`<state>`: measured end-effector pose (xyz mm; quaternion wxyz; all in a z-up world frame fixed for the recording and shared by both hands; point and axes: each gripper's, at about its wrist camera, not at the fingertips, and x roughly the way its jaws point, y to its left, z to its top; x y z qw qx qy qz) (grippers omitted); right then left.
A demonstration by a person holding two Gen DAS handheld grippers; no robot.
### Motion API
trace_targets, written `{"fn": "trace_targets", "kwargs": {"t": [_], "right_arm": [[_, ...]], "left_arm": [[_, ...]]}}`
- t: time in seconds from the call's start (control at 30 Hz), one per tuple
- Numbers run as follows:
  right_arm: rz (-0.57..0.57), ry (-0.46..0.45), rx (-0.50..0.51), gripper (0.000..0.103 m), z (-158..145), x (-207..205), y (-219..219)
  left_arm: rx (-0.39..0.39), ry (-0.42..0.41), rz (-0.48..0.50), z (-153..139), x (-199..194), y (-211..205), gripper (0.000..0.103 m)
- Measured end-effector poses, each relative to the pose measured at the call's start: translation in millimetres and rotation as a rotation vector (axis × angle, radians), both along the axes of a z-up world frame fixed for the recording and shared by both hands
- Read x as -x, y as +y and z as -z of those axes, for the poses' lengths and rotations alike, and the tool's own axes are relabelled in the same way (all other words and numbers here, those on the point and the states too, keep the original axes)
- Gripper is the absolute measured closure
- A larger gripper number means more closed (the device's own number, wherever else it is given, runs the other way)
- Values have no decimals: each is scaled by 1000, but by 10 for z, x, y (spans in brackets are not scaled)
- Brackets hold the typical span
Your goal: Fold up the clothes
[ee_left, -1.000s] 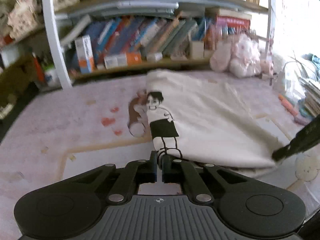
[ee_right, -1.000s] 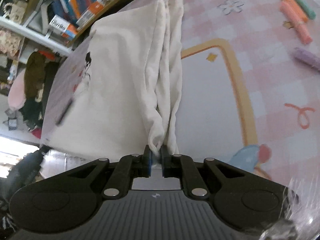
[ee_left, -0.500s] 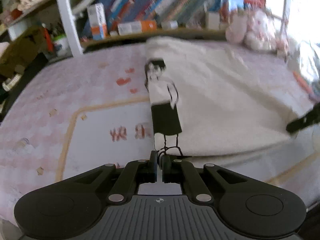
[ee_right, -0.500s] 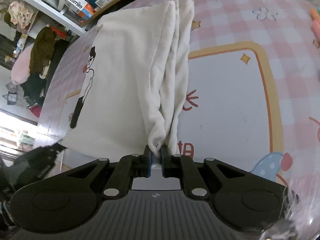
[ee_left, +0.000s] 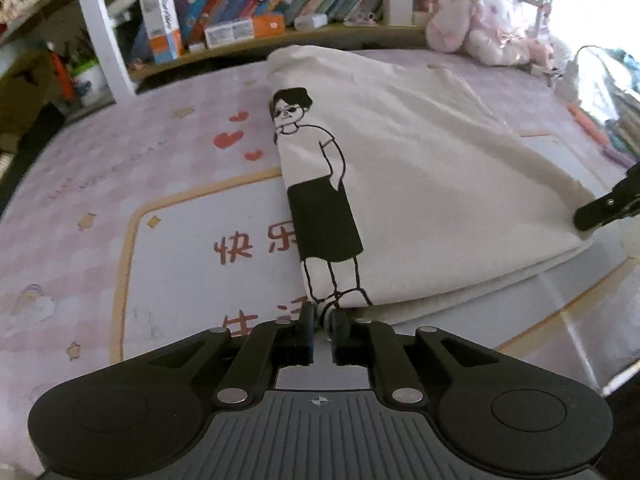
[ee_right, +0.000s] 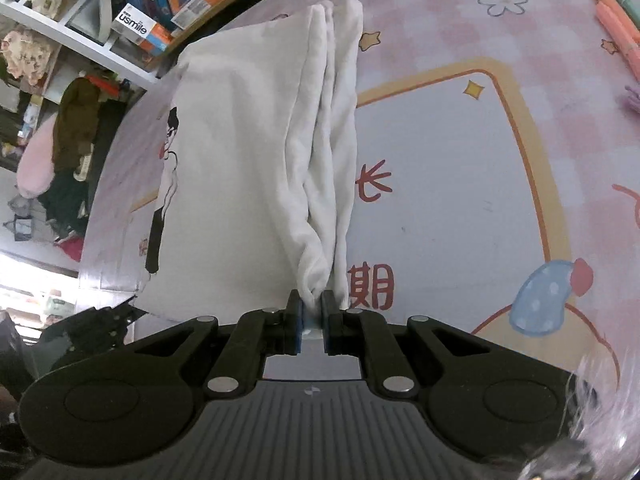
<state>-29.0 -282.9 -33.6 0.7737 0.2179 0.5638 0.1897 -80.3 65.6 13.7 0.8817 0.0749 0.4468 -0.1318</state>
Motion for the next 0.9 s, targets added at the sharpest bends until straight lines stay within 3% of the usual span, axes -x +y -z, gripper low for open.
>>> {"fn": "trace_targets", "kwargs": {"t": [0.07,0.1,0.17,0.33,0.53,0.7,0.73,0.8,0.9], "right_arm": [[-15,-14,28,87,-53,12,34],[-17,-22,52,74,-90,30,40],[-17,-41,125,59,-173,59,66],[10,-119,178,55,-416,119,23],[44,-220,209,54,-500,-81,303],[41,-188,391,61,-219,-270,571],[41,-181,388,65,-183,-269,587],[40,-179,348,89,-163,-261,616],[39,-232,340,96,-321,-209,679]], "left_arm": [[35,41,28,-20,-33,116,77],[48,62,46,-39,-41,178,73],[62,87,83,-79,-21,286,64],[118,58,101,-228,-54,599,52],[312,-39,-27,-369,-522,839,47],[394,-66,-50,-357,-897,810,46],[397,-68,-45,-342,-936,794,46],[401,-70,-34,-312,-1010,765,46],[411,-60,-26,-265,-1097,747,46]]}}
